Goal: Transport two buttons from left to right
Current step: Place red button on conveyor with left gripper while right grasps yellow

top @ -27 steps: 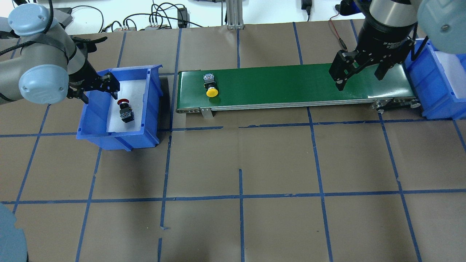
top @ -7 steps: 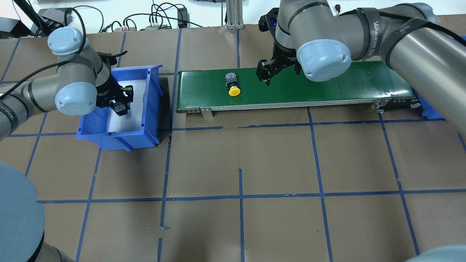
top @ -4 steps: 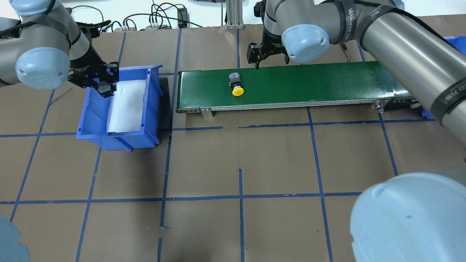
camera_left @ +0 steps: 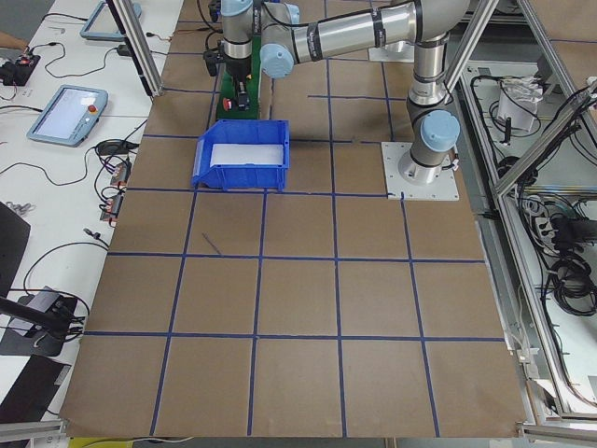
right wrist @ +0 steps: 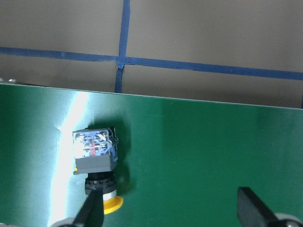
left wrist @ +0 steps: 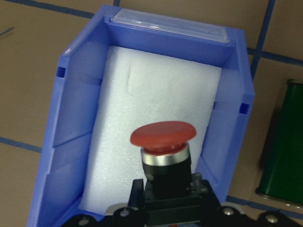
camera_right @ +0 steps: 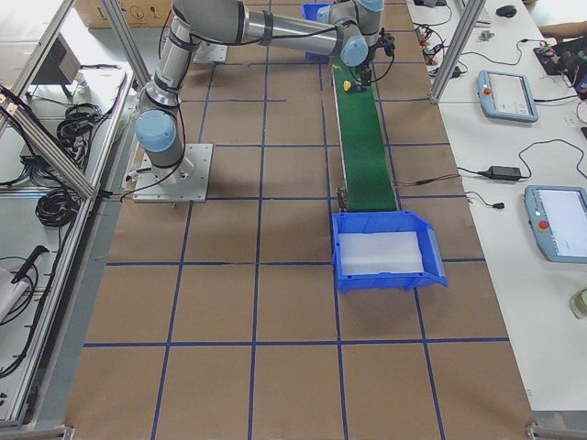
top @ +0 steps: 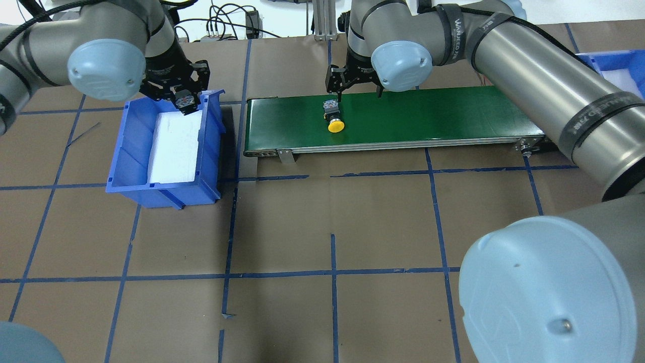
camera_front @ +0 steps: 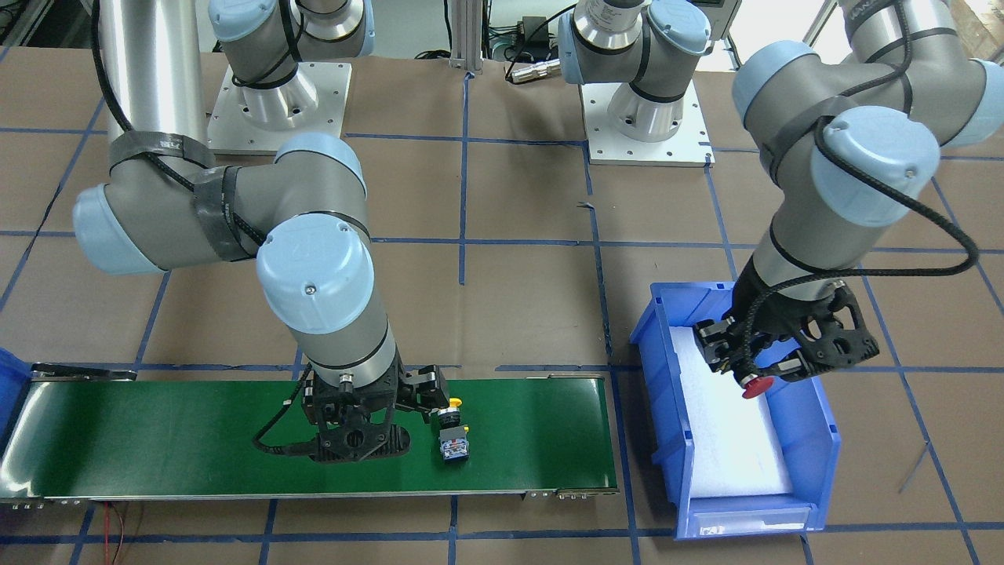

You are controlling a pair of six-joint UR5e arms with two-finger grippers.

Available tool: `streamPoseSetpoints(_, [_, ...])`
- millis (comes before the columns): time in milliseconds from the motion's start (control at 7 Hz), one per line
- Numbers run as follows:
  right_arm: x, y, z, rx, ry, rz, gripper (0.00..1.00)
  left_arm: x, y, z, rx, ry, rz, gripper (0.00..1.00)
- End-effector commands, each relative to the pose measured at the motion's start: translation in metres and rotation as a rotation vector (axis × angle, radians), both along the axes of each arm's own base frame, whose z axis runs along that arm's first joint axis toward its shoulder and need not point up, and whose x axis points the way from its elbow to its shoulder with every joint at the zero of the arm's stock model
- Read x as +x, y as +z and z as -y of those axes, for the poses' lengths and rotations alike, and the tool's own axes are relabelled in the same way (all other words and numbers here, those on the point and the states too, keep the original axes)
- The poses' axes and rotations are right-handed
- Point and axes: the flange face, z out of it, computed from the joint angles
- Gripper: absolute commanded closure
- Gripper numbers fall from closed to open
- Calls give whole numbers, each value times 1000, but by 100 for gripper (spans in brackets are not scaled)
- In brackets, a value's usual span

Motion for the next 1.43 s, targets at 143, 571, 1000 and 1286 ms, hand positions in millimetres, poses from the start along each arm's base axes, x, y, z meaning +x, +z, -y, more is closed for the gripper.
streamPoseSetpoints(143, [9, -41, 10, 11, 7, 7, 0, -85, -71, 12, 32, 38, 10, 73])
streamPoseSetpoints(571, [21, -44, 6, 15, 24, 9, 0, -113, -106, 22, 3, 1, 0, 73])
streamPoseSetpoints(1000, [14, -50, 10, 20, 59, 2, 33, -113, -109, 26, -16, 0, -6, 73])
streamPoseSetpoints(1286, [10, -48, 12, 15, 91, -1, 85, -117, -101, 37, -39, -2, -25, 72])
